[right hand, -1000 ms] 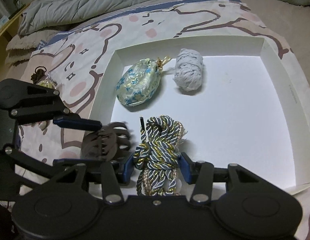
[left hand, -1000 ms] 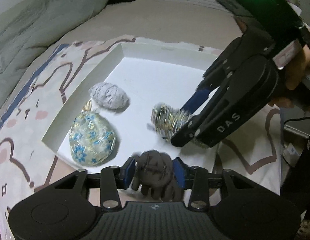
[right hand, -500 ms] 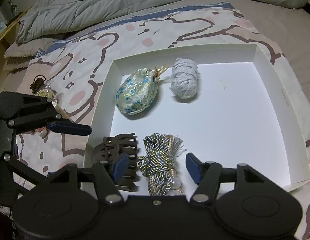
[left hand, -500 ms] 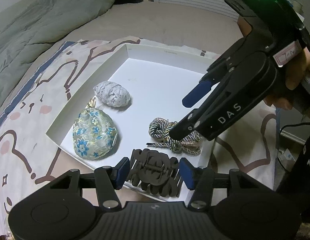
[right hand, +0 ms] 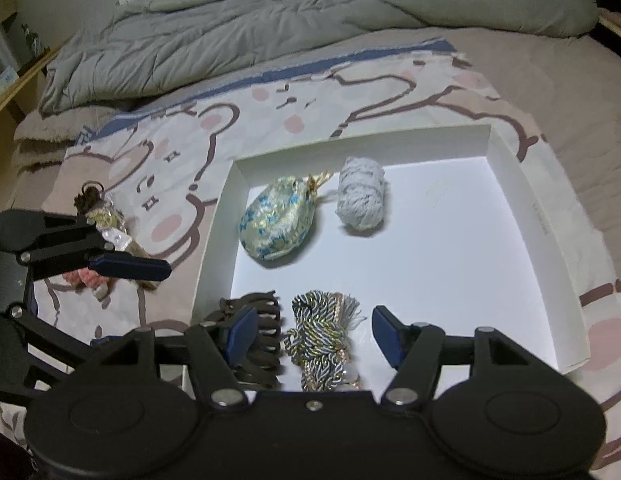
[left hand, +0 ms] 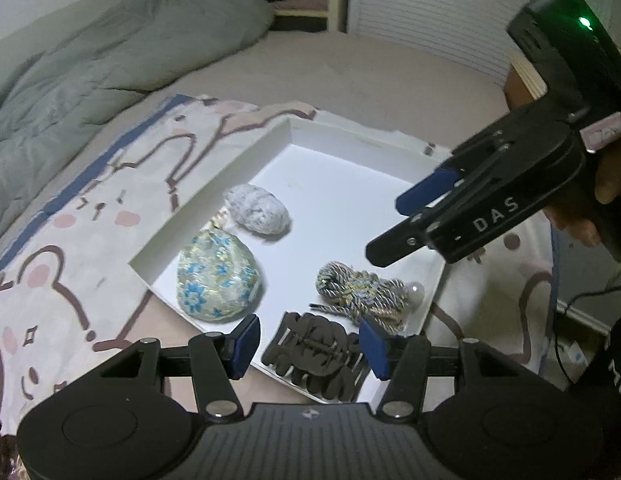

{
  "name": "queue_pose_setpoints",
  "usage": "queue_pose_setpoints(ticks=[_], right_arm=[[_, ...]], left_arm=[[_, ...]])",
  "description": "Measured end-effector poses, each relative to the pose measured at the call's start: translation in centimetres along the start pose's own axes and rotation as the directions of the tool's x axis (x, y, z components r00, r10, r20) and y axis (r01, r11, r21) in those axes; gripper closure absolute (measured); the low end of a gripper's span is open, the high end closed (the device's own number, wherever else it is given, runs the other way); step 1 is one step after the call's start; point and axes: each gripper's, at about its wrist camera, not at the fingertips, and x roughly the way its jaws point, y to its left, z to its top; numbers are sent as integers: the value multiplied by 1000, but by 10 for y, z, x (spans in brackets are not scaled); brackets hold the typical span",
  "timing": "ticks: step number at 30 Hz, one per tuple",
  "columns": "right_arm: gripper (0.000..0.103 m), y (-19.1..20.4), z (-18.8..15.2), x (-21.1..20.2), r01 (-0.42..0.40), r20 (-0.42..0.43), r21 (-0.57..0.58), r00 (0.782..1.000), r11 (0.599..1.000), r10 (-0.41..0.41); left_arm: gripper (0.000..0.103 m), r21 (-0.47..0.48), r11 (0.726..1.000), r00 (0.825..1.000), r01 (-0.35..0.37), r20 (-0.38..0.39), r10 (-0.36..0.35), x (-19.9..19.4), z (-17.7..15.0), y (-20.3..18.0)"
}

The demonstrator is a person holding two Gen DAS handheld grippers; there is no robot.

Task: Organize objects
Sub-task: 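Open both tools to release the claw clip and cord in the box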

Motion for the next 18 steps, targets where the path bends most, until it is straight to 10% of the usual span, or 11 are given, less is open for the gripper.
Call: queue_pose_setpoints(ticks=[10, 18], right_arm=[[35, 7, -1, -30, 12, 76, -18, 997, 1000, -10], [22, 11, -6, -49, 38, 124, -46, 992, 998, -32]], left_arm=[[45, -129, 990, 997, -54, 44, 60, -27, -1, 0], [14, -244, 963, 989, -117, 63, 136, -51, -9, 6]])
